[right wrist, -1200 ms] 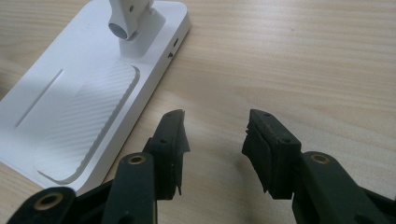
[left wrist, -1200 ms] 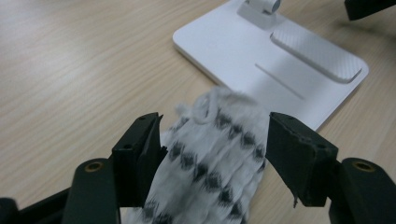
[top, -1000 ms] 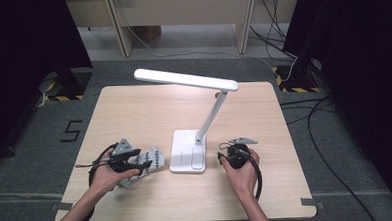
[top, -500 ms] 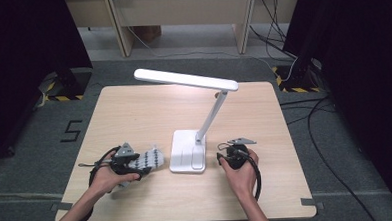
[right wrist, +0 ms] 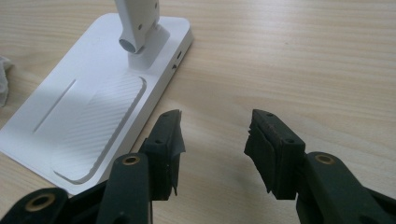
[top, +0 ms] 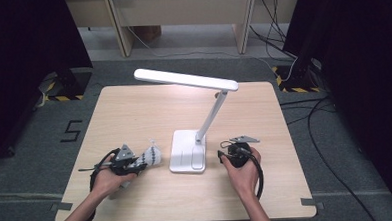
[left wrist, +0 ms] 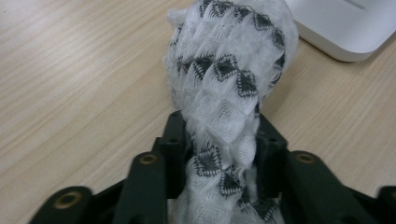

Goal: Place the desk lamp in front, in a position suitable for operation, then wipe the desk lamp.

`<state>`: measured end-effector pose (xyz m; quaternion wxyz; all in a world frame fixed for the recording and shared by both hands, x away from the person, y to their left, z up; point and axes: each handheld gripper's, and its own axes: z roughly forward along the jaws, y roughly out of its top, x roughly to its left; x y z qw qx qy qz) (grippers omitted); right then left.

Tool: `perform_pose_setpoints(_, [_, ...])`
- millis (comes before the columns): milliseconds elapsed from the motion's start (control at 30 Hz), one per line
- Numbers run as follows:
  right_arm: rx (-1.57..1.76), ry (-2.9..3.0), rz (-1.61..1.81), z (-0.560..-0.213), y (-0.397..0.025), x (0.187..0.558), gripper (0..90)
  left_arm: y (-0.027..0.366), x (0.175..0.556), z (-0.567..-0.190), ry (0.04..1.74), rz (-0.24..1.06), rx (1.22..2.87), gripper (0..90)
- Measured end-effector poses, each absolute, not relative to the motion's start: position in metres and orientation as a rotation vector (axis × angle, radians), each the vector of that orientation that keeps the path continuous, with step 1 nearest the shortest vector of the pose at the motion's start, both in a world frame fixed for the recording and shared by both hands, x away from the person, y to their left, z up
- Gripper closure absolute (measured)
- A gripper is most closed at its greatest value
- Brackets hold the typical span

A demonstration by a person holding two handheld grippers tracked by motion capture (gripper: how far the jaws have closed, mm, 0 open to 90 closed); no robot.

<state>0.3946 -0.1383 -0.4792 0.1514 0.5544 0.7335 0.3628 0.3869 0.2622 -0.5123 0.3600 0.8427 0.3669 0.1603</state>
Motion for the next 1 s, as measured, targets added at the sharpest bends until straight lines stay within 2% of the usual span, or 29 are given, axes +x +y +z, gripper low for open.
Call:
perform_pose_setpoints(67, [1.593,2.097,1.04,-0.477,-0.14,0.394,53.9,0.264,0.387,-0.512,0.979,0.401,2.142,70.6])
perform_pose_setpoints(167, [1.597,2.083,1.046,-0.476,-0.144,0.392,53.9,0.266,0.387,-0.511,0.998,0.385,2.115,72.8])
perform_pose_setpoints(567, [1.626,2.065,1.039,-0.482,-0.156,0.387,54.0,0.275,0.387,-0.493,1.026,0.404,1.998,73.2])
perform_pose_setpoints(1000, [1.609,2.102,1.093,-0.484,-0.142,0.392,52.3,0.282,0.388,-0.479,1.05,0.411,1.929,73.0])
